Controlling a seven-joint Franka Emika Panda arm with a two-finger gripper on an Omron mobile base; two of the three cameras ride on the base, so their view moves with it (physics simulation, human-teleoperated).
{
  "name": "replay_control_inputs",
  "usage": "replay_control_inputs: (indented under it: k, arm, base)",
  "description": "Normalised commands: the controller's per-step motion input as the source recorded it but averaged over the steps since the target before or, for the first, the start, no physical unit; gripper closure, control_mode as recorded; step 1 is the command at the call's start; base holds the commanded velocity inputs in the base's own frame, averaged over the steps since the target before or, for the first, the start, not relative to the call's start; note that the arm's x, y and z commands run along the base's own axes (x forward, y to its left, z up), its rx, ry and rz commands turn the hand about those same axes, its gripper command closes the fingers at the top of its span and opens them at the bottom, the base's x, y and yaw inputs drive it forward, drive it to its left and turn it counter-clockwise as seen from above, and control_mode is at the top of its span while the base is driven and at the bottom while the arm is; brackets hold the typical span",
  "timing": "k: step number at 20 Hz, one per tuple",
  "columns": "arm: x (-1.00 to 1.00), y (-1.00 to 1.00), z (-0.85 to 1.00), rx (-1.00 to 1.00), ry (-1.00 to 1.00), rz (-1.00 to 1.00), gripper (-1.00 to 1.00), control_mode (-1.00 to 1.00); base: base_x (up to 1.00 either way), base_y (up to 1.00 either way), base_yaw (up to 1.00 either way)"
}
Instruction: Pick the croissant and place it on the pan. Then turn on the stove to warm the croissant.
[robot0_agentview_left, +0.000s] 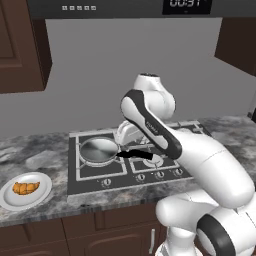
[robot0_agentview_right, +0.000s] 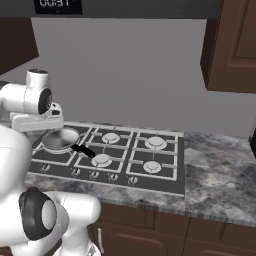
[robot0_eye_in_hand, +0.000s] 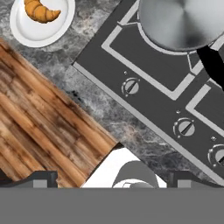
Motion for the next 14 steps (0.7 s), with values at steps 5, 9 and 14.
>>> replay_control_inputs:
  k: [5, 9, 14]
  arm:
    - [-0.07, 0.54, -0.18, 0.00, -0.01, 0.07, -1.00, -1.00]
    - [-0.04, 0.57, -0.22, 0.00, 0.00, 0.06, -1.00, -1.00]
    - [-0.04, 0.58, -0.23, 0.00, 0.00, 0.05, -1.00, -1.00]
  base:
    - [0.00, 0.00, 0.00]
    - [0.00, 0.00, 0.00]
    - [0.00, 0.00, 0.00]
